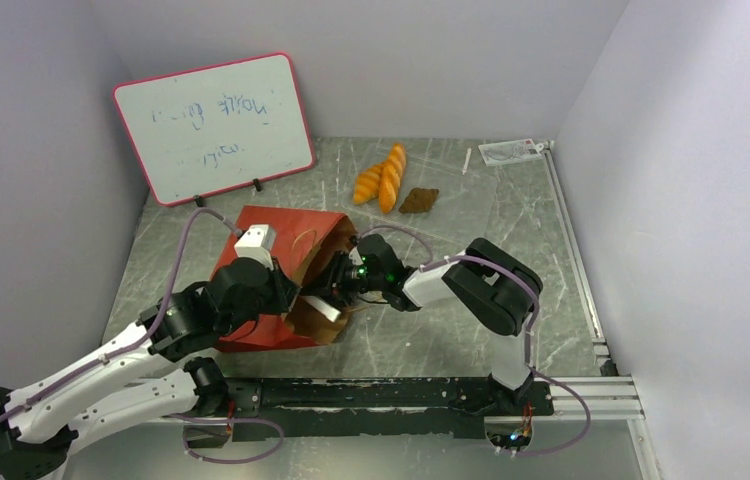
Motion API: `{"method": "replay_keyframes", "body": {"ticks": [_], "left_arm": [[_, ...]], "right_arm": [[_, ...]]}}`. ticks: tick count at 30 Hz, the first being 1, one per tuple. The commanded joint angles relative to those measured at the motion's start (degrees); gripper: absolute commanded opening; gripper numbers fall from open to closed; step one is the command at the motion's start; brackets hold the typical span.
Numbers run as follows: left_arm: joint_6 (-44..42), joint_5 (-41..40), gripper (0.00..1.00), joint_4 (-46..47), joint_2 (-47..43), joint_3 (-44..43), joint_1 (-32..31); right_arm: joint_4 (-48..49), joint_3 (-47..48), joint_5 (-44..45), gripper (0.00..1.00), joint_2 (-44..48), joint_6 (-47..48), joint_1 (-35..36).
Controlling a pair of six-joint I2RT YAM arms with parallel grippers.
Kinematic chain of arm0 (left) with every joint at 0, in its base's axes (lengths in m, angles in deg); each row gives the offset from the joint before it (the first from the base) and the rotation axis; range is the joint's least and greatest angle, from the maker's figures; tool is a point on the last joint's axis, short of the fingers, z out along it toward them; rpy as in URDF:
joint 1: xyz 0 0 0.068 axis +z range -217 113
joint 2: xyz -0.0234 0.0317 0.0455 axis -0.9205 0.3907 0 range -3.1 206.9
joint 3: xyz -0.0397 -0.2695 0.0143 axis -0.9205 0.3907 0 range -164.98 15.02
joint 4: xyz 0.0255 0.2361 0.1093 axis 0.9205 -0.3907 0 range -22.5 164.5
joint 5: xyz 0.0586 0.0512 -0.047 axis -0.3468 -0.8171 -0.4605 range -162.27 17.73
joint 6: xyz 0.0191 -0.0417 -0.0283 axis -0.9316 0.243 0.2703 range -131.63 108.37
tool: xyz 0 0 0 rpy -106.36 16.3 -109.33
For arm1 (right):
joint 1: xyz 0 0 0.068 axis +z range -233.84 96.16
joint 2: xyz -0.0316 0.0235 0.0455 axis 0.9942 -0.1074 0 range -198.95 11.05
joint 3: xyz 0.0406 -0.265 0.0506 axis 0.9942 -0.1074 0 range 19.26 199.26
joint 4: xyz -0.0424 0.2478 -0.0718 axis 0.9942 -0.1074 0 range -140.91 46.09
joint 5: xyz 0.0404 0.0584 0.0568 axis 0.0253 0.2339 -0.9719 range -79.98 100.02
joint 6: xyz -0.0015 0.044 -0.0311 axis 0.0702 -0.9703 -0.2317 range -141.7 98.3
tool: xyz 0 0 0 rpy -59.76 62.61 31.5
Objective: Take the fake bread out of the paper bag
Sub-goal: Take out the fake bread from the paper bag.
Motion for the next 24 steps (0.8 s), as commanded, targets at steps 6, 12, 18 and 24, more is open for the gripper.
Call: {"method": "replay_keyframes", "body": {"ticks": [6, 12, 18, 24], "left_arm": [[3.68, -2.54, 0.07, -0.3, -0.08, -0.65, -0.14], [5.27, -5.23, 0.07, -0.03, 3.44, -1.1, -0.13], [5.1, -5.45, 0.07, 2.2, 7.02, -1.54, -0.29], [5.53, -6.46, 0.07, 2.64, 5.22, -0.93, -0.88]], "right_arm": [[-2.31, -4.72, 5.19, 0.0, 7.23, 1.9, -1.91], [-6.57, -10.24, 6.65, 0.0, 15.97, 5.17, -3.89], [-10.89, -14.02, 7.01, 0.0, 24.01, 7.46, -5.43], [-13.74, -14.99, 6.88, 0.0, 29.58, 8.68, -5.93]]}}
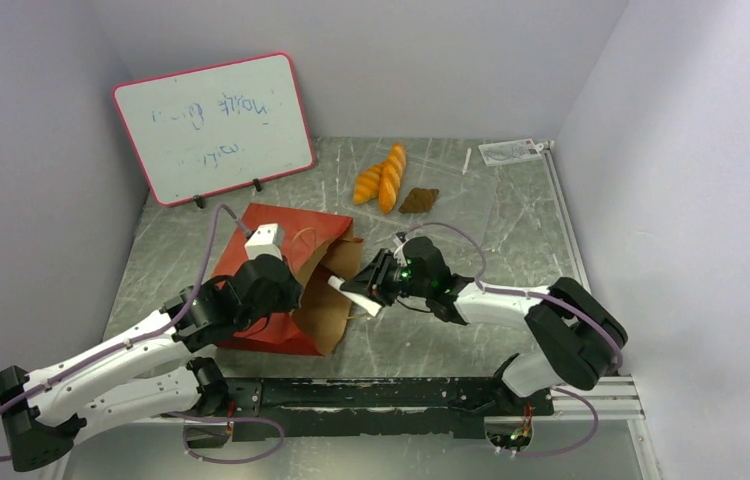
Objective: Take the fake bread out of the paper bag
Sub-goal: Take out the fake bread from the paper bag.
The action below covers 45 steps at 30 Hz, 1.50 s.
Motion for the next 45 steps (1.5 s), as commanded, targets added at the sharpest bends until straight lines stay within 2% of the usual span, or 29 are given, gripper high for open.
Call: {"method": "replay_keyframes", "body": {"ticks": [1, 7, 12, 15, 20, 25, 30, 45], "left_arm": [[-0.04, -1.75, 0.07, 3.33, -2.68, -0.45, -0.51], [-4.54, 2.89, 0.07, 7.53, -5.12, 0.45, -0.5], [-10.06, 11.99, 0.07, 11.72, -1.45, -0.44, -0.65], [-11.62, 14.57, 0.07, 10.99, 0.74, -1.77, -1.12], [-11.64, 12.96, 0.07, 9.13, -1.73, -2.57, -1.65], [-10.65, 10.71, 0.07, 6.01, -6.3, -3.28, -1.65], [-9.34, 10.06, 0.07, 4.24, -8.8, -3.46, -1.69], [-9.62, 11.36, 0.07, 5.68, -7.1, -3.01, -1.65]], "right_arm": [[-1.84, 0.45, 0.36, 0.0, 3.86, 2.62, -0.43], [-1.99, 1.37, -0.07, 0.0, 3.71, 3.07, -0.44], [0.78, 1.33, -0.81, 0.02, 2.83, 2.19, -0.36], [-1.76, 2.88, -0.07, 0.07, 3.57, 3.8, -0.35], [-6.71, 4.51, 2.0, 0.16, 5.78, 6.35, -0.35], [-9.59, 4.9, 3.58, 0.2, 8.88, 8.78, -0.35], [-10.86, 6.31, 4.61, 0.22, 9.89, 10.62, 0.08], [-20.34, 12.16, 12.57, 0.24, 14.12, 19.16, 4.46]]}}
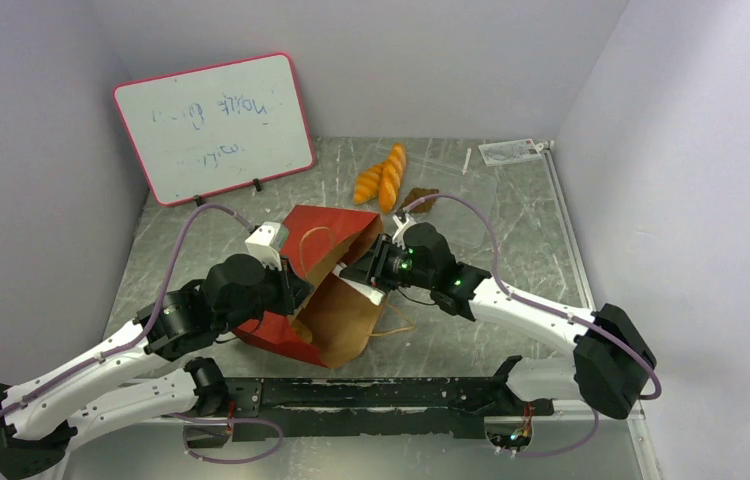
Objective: Take the fake bread out of the paper bag
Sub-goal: Take out the fake bread from the paper bag.
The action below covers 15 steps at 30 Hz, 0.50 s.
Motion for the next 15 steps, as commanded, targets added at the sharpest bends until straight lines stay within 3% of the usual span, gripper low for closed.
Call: {"method": "replay_keyframes", "body": {"ticks": [1, 6, 15], "left_arm": [[0.19, 0.76, 0.07, 1.88, -0.43, -0.62, -0.29], [0.31, 1.09, 0.07, 2.0, -0.29, -0.54, -0.3], [0.29, 1.79, 0.07, 2.87, 0.63, -0.77, -0.36]], "right_arm": [[-2.11, 3.02, 4.53, 0.25, 2.24, 5.34, 1.22], [-1.91, 1.6, 9.26, 0.26, 2.27, 8.23, 1.55], [3.3, -2.45, 14.53, 0.23, 2.97, 5.47, 2.06]]}}
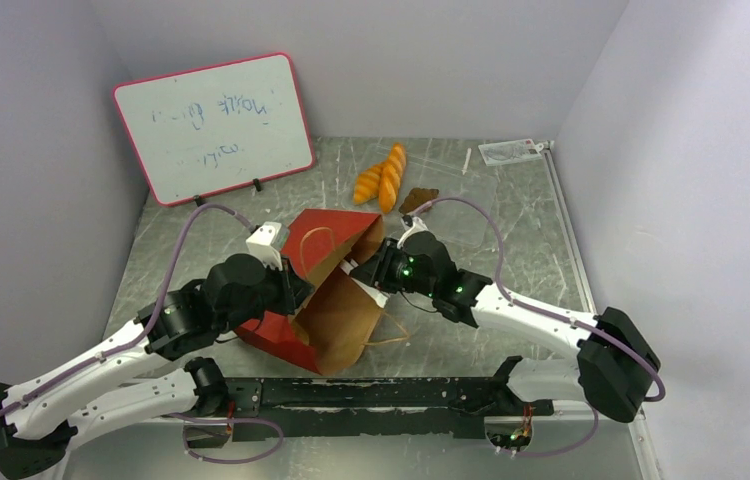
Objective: Take the fake bread out of the paper bag
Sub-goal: Take out the fake bread from the paper bag.
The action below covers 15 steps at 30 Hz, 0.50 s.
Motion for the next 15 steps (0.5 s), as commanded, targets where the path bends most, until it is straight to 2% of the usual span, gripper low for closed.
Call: {"method": "replay_keyframes", "body": {"ticks": [1, 9, 15], "left_arm": [[0.19, 1.92, 0.07, 2.71, 0.84, -0.82, -0.3], [-0.1, 3.56, 0.07, 3.66, 2.75, -1.2, -0.29], [-0.09, 3.86, 0.07, 4.05, 3.12, -0.82, -0.31]], "right_arm": [[4.83, 0.14, 4.81, 0.22, 0.64, -0.58, 0.64], [9.57, 1.63, 3.55, 0.21, -2.27, -3.23, 1.7], [13.86, 2.91, -2.04, 0.2, -5.73, -5.26, 2.06]]}}
